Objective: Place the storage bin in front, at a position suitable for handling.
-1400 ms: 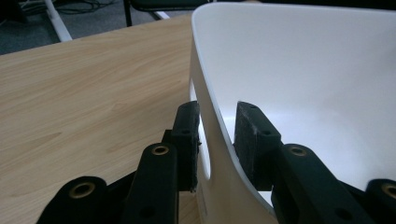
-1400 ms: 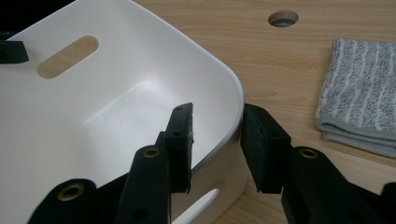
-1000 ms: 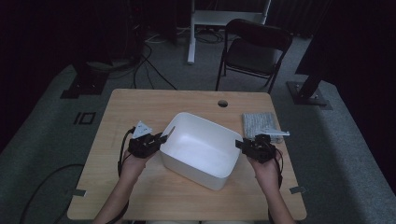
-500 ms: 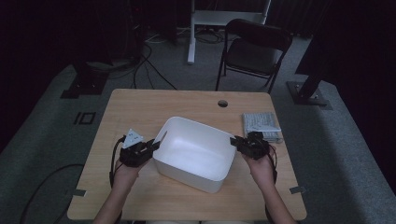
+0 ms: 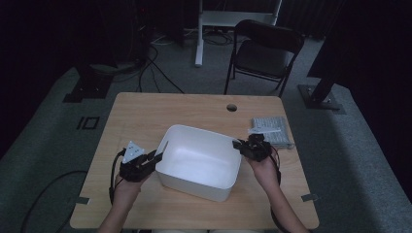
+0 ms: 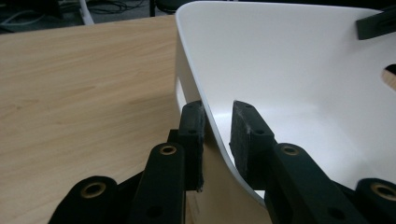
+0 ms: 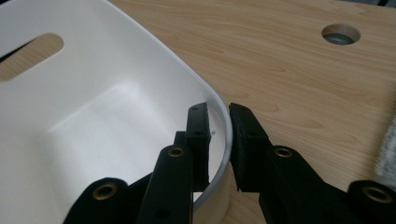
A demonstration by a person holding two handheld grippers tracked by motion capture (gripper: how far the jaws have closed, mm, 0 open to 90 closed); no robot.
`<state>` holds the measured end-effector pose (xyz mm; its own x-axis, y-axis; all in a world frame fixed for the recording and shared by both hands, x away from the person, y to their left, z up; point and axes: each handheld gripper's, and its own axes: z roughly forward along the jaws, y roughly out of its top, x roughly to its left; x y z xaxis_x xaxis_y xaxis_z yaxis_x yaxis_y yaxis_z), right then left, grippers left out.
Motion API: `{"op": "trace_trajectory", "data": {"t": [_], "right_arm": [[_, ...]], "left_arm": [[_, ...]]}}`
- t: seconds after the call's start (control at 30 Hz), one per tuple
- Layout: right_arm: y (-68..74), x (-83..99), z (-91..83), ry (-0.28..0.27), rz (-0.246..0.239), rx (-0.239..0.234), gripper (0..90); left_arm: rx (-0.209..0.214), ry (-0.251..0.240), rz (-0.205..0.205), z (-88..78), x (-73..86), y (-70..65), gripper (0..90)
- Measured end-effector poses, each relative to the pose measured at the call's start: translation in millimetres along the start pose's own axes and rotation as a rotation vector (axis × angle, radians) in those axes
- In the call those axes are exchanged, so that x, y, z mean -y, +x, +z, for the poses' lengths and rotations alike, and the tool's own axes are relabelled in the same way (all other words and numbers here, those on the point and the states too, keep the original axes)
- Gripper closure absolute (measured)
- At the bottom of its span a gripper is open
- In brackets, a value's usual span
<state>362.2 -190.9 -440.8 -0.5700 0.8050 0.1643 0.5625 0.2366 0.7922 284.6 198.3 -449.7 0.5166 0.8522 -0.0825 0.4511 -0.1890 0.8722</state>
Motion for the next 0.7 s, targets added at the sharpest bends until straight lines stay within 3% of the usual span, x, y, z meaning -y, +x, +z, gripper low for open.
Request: {"op": "trace_trajectory", "data": {"t": [0.2,0.4,0.57,0.7], "right_arm": [[-4.5,-11.8,12.1,0.014,-0.005,-0.014,78.6],[-5.5,-21.9,22.5,0.023,-0.034,-0.015,78.2],[-9.1,-25.7,26.8,0.028,-0.044,-0.040,77.7],[-9.5,-25.8,26.1,0.031,-0.064,-0.075,76.5]], "left_arm": [[-0.032,0.016,0.014,-3.5,0.2,-4.6,72.6],[-0.051,0.015,0.004,-6.2,2.4,-8.5,70.8],[-0.055,0.015,0.002,-9.2,4.7,-13.3,68.8],[-0.035,-0.022,-0.003,-10.6,7.7,-12.9,64.2]]}}
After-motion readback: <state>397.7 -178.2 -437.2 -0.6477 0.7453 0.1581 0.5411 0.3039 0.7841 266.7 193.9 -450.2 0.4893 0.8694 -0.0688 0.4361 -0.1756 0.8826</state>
